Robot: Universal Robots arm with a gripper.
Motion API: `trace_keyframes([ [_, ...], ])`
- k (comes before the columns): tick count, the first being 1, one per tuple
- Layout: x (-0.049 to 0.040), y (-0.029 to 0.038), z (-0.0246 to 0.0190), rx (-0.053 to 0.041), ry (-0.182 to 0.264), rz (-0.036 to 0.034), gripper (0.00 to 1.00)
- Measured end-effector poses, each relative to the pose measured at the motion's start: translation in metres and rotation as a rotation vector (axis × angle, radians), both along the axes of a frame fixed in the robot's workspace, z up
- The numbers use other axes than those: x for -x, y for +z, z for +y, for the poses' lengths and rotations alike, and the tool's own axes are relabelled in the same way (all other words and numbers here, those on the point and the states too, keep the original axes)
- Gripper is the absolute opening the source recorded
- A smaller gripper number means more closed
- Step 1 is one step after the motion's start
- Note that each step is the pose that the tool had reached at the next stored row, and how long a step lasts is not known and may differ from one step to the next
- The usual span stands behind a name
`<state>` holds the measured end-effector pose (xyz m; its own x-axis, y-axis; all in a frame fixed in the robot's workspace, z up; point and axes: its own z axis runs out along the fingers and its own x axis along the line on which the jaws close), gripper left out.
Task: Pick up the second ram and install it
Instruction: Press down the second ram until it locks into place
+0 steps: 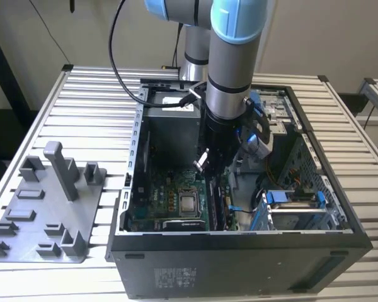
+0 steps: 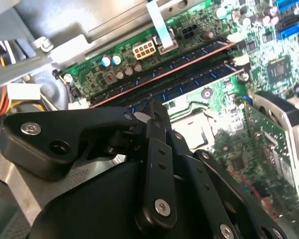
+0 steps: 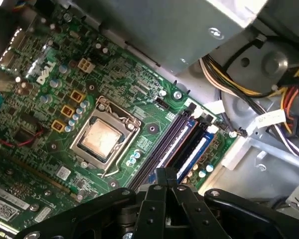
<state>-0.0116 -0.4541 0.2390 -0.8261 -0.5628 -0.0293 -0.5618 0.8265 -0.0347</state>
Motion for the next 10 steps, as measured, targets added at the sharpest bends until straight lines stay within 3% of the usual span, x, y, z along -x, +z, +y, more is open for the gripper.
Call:
trace_keyframes([
  [10, 0.0003, -0.0001, 0.0, -0.0001, 0.167, 0.0, 0.11],
])
